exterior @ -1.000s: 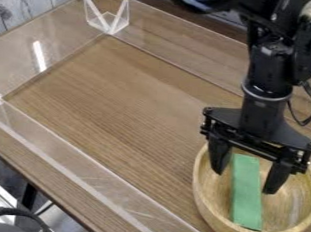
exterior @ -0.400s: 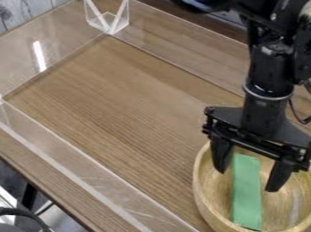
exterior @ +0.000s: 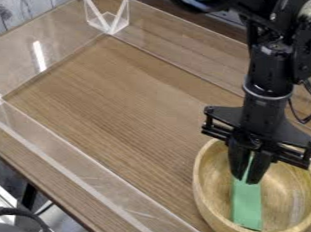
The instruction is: Remove the green block from inside the brown bowl and put it on the table
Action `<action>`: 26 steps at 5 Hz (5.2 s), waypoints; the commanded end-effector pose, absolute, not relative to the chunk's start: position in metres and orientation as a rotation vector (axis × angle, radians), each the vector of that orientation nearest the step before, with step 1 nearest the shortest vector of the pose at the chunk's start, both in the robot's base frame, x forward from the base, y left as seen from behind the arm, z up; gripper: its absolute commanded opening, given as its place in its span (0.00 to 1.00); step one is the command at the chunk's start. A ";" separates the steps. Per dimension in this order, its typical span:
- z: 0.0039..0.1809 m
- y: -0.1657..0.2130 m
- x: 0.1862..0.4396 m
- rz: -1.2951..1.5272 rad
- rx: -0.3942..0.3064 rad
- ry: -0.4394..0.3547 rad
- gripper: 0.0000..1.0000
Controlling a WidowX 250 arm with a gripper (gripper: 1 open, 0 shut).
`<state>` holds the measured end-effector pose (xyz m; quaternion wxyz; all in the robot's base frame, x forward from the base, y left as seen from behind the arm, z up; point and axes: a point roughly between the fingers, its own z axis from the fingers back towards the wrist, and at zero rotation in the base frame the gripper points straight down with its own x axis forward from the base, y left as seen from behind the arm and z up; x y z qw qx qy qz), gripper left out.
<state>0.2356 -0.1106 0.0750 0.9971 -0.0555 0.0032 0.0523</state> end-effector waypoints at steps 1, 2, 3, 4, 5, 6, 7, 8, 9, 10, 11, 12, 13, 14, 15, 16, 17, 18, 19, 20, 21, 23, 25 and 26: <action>0.095 -0.110 0.242 0.109 -0.138 -0.047 0.00; 0.111 -0.107 0.243 0.109 -0.150 -0.068 0.00; 0.136 -0.102 0.249 0.114 -0.161 -0.103 0.00; 0.160 -0.088 0.259 0.133 -0.173 -0.136 0.00; 0.144 -0.096 0.254 0.112 -0.167 -0.123 0.00; 0.124 -0.098 0.251 0.094 -0.150 -0.104 1.00; 0.113 -0.099 0.250 0.088 -0.145 -0.097 0.00; 0.124 -0.094 0.253 0.095 -0.150 -0.113 0.00; 0.133 -0.088 0.254 0.097 -0.156 -0.125 0.00; 0.147 -0.080 0.256 0.106 -0.163 -0.144 0.00; 0.133 -0.085 0.255 0.090 -0.156 -0.134 1.00; 0.125 -0.092 0.253 0.061 -0.153 -0.113 1.00; 0.122 -0.074 0.262 0.098 -0.142 -0.112 0.00; 0.118 -0.048 0.271 0.150 -0.127 -0.114 0.00; 0.117 -0.012 0.271 0.205 -0.113 -0.123 0.00; 0.111 -0.048 0.271 0.130 -0.122 -0.110 0.00; 0.107 -0.053 0.267 0.115 -0.119 -0.093 1.00; 0.102 -0.059 0.262 0.100 -0.118 -0.073 0.00; 0.101 -0.066 0.257 0.085 -0.119 -0.059 1.00; 0.096 -0.073 0.252 0.068 -0.119 -0.040 0.00; 0.092 -0.080 0.249 0.047 -0.118 -0.026 0.00; 0.078 -0.089 0.247 0.024 -0.116 -0.007 0.00; 0.069 -0.093 0.246 0.014 -0.111 0.011 0.00; 0.066 -0.094 0.246 0.012 -0.109 0.017 0.00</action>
